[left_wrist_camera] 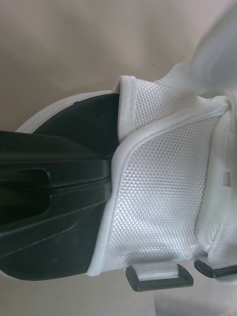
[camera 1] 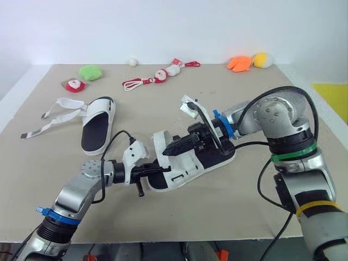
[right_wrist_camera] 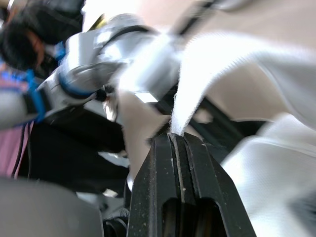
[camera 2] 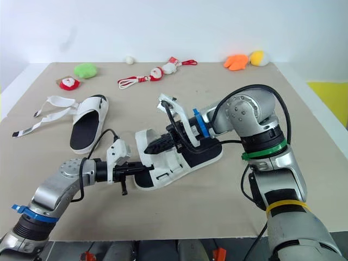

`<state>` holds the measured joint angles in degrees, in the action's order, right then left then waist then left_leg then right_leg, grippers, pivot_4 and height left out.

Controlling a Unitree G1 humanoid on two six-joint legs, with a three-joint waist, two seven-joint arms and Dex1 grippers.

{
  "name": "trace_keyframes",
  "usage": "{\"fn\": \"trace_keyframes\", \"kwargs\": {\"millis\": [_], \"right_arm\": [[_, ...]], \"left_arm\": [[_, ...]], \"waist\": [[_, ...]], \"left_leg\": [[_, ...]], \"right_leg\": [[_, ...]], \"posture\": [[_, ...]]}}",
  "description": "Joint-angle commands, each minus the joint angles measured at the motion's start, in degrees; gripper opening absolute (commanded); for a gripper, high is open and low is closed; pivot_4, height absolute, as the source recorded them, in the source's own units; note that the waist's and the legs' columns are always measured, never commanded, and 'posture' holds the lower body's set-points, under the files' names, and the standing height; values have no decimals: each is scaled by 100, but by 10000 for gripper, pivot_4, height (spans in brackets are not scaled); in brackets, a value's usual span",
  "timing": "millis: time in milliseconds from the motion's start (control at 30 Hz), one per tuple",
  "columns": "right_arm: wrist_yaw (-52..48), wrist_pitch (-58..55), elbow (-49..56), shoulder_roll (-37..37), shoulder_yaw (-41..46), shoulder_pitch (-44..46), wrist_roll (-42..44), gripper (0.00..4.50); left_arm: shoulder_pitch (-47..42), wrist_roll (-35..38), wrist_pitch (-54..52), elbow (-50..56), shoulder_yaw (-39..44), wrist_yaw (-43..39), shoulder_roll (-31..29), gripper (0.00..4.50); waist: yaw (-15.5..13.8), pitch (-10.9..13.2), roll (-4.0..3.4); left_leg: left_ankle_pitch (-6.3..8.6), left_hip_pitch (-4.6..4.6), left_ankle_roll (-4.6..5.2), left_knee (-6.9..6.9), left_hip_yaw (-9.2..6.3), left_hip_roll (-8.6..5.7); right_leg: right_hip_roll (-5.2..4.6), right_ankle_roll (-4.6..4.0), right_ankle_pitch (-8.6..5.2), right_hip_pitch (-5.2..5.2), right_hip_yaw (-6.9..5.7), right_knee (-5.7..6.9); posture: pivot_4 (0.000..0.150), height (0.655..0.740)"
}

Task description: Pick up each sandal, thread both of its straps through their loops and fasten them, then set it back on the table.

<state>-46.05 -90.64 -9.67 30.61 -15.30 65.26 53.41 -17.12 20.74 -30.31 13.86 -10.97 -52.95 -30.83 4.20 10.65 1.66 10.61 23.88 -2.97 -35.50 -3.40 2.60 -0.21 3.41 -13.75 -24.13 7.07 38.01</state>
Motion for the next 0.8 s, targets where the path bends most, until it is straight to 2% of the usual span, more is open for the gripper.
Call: {"fn": "trace_keyframes", "kwargs": {"millis": [33, 233, 800], "right_arm": [[-379, 37, 168, 227, -343, 64, -196, 532], [-860, 125, 486, 460, -810, -12, -347, 532], [-1418, 130, 323, 490, -798, 238, -614, 532]], "left_arm": [[68, -51, -66, -38, -123, 14, 3, 0], [112, -48, -90, 6, -108, 61, 20, 0], [116, -58, -62, -5, -141, 90, 59, 0]], "waist": [[-7, 0, 0], [-2, 0, -1], [-2, 0, -1]], "left_leg": [[0, 14, 0, 0, -5, 0], [0, 19, 0, -3, -7, 1], [0, 20, 0, -9, -7, 1]], "right_leg": [[1, 2, 1, -10, -3, 0], [2, 8, 3, -16, -5, 0], [2, 11, 5, -16, -5, 0]], "posture": [[1500, 7400], [1500, 7400], [1500, 7400]]}}
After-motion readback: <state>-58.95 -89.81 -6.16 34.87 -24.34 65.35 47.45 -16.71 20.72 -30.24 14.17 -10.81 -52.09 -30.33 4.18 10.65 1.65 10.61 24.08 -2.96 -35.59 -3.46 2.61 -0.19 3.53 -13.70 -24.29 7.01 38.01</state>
